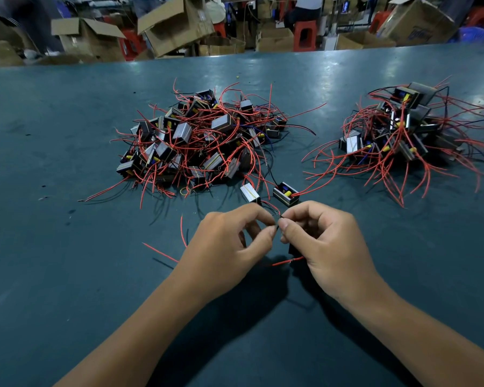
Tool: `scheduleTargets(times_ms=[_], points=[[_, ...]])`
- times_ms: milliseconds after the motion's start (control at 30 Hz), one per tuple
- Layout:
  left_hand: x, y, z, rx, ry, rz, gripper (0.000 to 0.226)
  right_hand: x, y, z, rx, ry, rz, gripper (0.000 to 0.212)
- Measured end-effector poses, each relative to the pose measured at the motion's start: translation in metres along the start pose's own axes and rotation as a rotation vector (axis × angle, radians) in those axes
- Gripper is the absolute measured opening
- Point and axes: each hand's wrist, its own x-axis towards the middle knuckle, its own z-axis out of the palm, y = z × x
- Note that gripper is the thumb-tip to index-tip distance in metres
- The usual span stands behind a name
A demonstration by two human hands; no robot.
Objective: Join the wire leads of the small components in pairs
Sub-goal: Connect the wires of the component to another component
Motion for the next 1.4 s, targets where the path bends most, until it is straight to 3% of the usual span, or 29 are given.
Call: scheduleTargets(times_ms=[100, 267, 467, 567, 733, 800, 867, 933, 1000, 1167, 1400], points=[[0.002, 0.004, -0.006, 0.000, 0.066, 0.016, 0.017, 0.000, -0.002, -0.003, -0.026, -0.042, -0.014, 0.014], [0.002, 0.010, -0.009, 0.078, 0.077, 0.073, 0.010, 0.000, -0.006, -0.003, -0.034, -0.054, -0.024, 0.014], [0.005, 0.009, -0.011, 0.040, 0.039, 0.058, 0.013, -0.005, -0.011, -0.004, -0.258, -0.099, -0.177, 0.008], [0.005, 0.007, -0.012, -0.178, -0.067, -0.060, 0.018, -0.007, -0.014, -0.005, -0.300, -0.123, -0.225, 0.010], [0.006, 0.010, -0.009, -0.593, -0.165, -0.479, 0.023, -0.010, -0.017, -0.004, -0.505, -0.114, -0.379, 0.004], [0.006, 0.012, -0.009, -0.658, -0.191, -0.567, 0.025, -0.011, -0.018, -0.003, -0.534, -0.115, -0.400, 0.004], [0.004, 0.011, -0.013, -0.513, -0.149, -0.429, 0.028, -0.009, -0.018, -0.005, -0.497, -0.118, -0.366, 0.004], [0.001, 0.010, -0.021, -0.190, -0.092, -0.154, 0.018, -0.007, -0.018, -0.006, -0.434, -0.118, -0.311, 0.007], [0.000, 0.010, -0.028, -0.043, -0.067, 0.012, 0.008, -0.005, -0.016, -0.010, -0.382, -0.109, -0.262, 0.011], [0.000, 0.006, -0.029, -0.013, -0.076, 0.132, 0.008, -0.004, -0.017, -0.011, -0.370, -0.113, -0.249, 0.012], [0.007, -0.007, -0.029, 0.109, 0.030, 0.315, 0.016, -0.004, -0.019, -0.013, -0.362, -0.153, -0.265, 0.008]])
